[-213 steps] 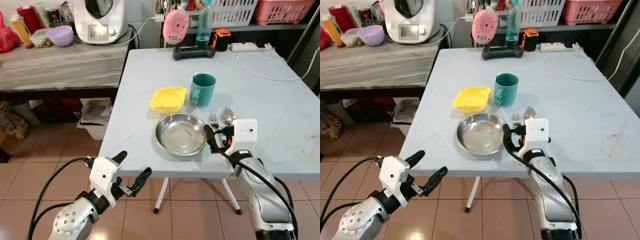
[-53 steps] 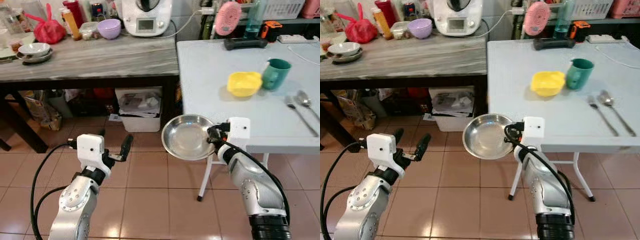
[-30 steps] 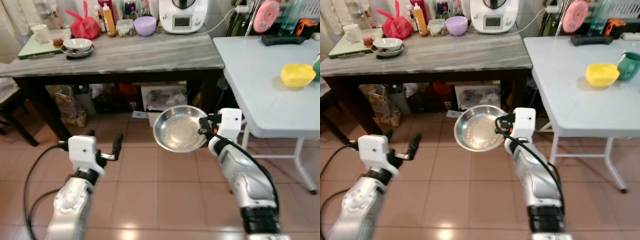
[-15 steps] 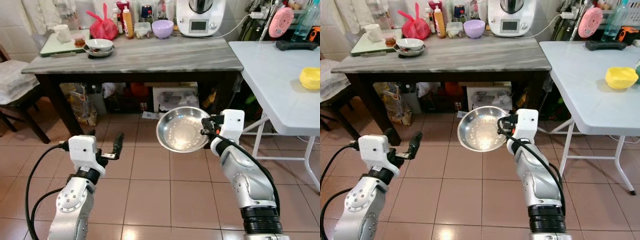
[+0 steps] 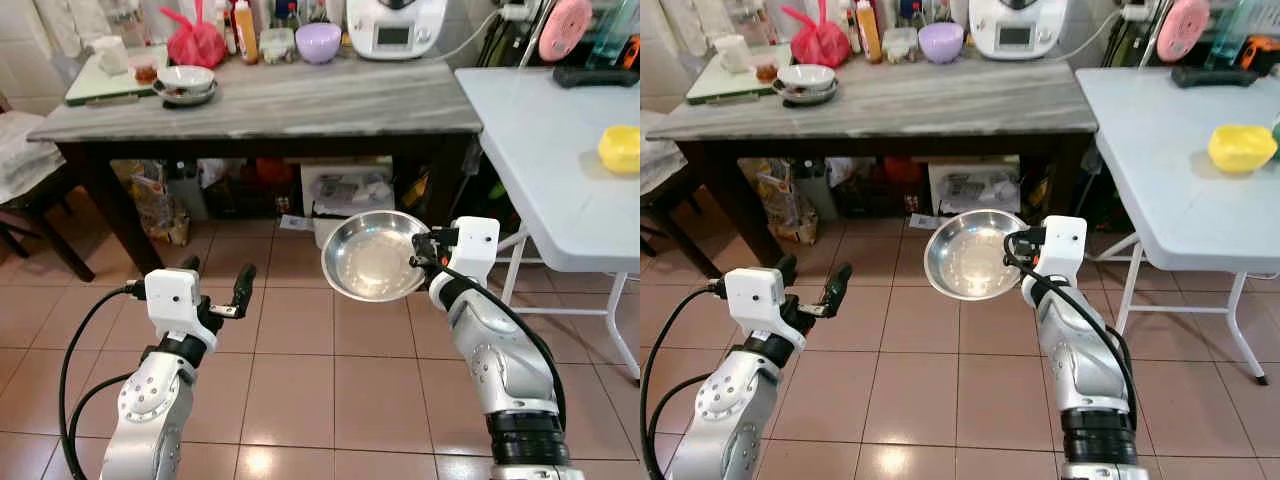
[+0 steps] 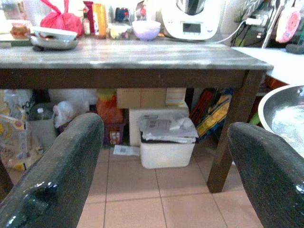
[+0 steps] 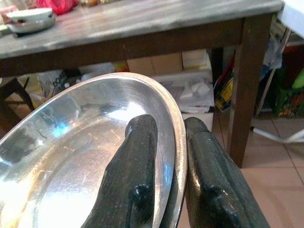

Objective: Setting the table

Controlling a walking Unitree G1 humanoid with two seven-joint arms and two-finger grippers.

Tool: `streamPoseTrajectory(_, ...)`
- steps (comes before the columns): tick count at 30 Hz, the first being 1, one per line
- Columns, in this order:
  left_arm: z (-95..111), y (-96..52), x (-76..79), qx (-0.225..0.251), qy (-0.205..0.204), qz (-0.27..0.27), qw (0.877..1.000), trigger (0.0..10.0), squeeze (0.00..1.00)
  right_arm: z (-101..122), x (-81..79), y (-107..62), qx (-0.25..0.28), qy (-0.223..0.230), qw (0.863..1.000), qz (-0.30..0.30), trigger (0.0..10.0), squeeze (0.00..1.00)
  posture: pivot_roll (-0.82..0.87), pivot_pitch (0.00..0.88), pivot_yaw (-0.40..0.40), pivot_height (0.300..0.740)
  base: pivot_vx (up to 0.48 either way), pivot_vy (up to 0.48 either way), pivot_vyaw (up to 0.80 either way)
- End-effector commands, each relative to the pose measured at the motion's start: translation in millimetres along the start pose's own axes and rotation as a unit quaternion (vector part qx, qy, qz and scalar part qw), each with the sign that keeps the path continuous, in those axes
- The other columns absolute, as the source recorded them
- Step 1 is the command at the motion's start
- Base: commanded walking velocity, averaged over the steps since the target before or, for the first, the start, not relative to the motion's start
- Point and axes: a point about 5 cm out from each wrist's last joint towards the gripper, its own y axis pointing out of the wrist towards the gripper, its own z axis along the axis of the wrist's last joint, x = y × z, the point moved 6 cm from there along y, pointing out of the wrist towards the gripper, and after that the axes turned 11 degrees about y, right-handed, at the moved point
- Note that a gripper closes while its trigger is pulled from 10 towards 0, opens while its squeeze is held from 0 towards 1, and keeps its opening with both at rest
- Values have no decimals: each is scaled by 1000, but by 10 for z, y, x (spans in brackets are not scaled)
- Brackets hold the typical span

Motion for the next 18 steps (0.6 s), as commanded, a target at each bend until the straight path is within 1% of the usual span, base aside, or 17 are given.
streamPoseTrajectory(1, 38, 17, -8, 8, 4, -4, 1000, 10000, 0, 95, -54, 15, 17, 3, 1000, 7, 10000, 0, -102, 26, 49, 740, 424, 0, 0)
streamPoseTrajectory(11, 41, 29, 10, 9, 2, -9, 1000, 10000, 0, 139, -51, 24, 26, 1, 1000, 7, 10000, 0, -103, 23, 51, 740, 454, 0, 0)
streamPoseTrajectory(18, 43, 32, 7, 10, 2, -9, 1000, 10000, 0, 143, -87, 31, 27, -3, 1000, 13, 10000, 0, -102, 20, 47, 740, 468, 0, 0)
